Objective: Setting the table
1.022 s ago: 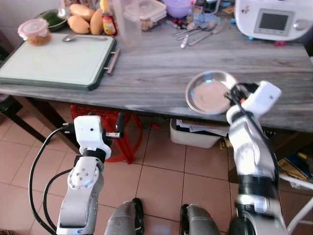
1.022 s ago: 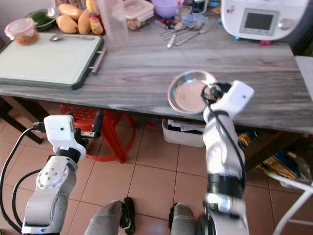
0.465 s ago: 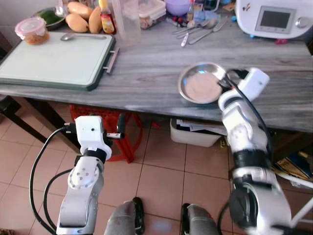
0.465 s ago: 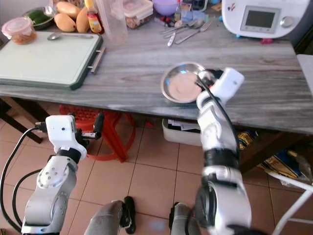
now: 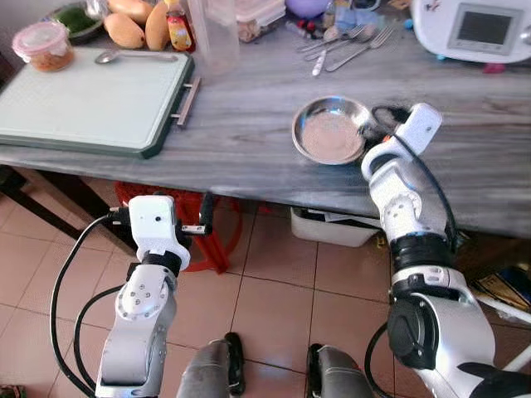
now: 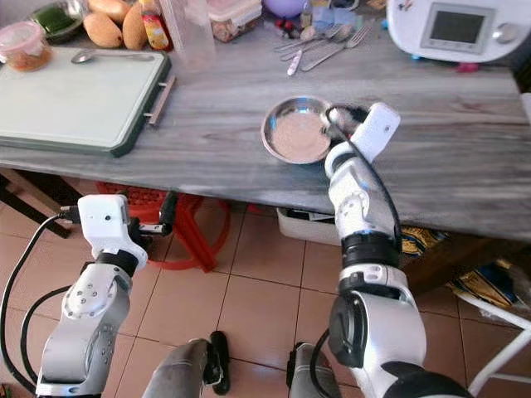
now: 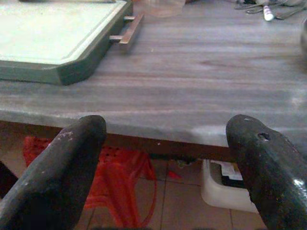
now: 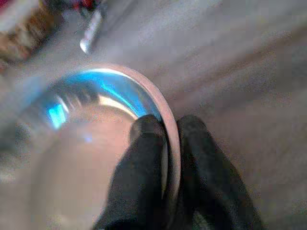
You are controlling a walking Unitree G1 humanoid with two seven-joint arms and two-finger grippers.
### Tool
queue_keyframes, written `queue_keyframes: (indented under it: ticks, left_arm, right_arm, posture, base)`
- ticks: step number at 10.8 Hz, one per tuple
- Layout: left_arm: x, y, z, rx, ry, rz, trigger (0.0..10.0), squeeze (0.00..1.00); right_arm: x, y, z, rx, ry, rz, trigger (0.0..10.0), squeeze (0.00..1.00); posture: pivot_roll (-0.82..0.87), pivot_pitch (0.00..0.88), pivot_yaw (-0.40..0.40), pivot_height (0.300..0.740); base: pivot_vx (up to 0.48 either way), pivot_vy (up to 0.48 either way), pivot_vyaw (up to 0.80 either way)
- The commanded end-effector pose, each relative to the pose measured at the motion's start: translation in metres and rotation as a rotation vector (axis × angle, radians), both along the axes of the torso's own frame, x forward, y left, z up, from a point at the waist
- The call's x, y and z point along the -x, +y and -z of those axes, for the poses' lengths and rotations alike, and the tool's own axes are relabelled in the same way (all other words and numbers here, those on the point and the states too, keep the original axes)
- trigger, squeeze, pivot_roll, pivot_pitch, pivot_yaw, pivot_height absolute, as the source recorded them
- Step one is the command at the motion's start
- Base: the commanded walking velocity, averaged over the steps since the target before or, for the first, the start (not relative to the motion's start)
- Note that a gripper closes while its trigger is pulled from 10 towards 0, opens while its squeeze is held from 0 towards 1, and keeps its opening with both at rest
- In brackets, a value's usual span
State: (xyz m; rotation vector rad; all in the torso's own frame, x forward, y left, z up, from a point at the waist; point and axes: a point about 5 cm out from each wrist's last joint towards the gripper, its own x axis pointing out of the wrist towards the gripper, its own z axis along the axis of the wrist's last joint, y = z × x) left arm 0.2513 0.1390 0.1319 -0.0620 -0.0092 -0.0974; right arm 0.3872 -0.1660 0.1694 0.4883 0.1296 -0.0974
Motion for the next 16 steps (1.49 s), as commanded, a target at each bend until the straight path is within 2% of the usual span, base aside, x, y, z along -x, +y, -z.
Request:
queue_keyframes:
  ticks: [1, 2, 5, 9, 12, 16]
  left_arm:
    - [0.003, -0.002, 0.000, 0.006, 0.006, 0.020, 10.0, 0.00]
    - [0.003, -0.003, 0.000, 0.004, 0.006, 0.026, 10.0, 0.00]
    - [0.001, -0.005, 0.000, 0.008, 0.007, 0.034, 10.0, 0.00]
    - [-0.001, -0.007, 0.000, 0.012, 0.001, 0.041, 10.0, 0.00]
    - [-0.003, -0.008, -0.001, 0.015, -0.004, 0.040, 10.0, 0.00]
    - [-0.003, -0.007, -0.001, 0.012, -0.007, 0.040, 10.0, 0.00]
  right_arm:
    - [0.002, 0.005, 0.010, -0.011, 0.048, -0.022, 10.0, 1.00]
    - [0.003, 0.007, 0.008, -0.053, 0.062, -0.026, 10.0, 1.00]
    - [0.011, 0.014, 0.000, -0.044, 0.047, -0.052, 10.0, 1.00]
    - [0.023, 0.013, -0.014, -0.045, 0.034, -0.068, 10.0, 1.00]
    - [0.034, 0.017, -0.022, 0.020, -0.007, -0.121, 10.0, 1.00]
    - [0.054, 0.025, -0.024, 0.045, 0.004, -0.203, 10.0, 1.00]
  posture:
    - [0.02, 0.222, 0.061, 0.740]
    - [0.01, 0.223, 0.061, 0.740]
    - [0.01, 0.219, 0.056, 0.740]
    - [-0.01, 0.214, 0.052, 0.740]
    - [-0.01, 0.210, 0.047, 0.740]
    - [-0.01, 0.207, 0.050, 0.740]
  base:
    - [0.000, 0.000, 0.00]
    - [0.000, 0.000, 0.00]
    - [0.000, 0.000, 0.00]
    - [0.000, 0.000, 0.00]
    - [0.000, 0.000, 0.00]
    - [0.000, 0.000, 0.00]
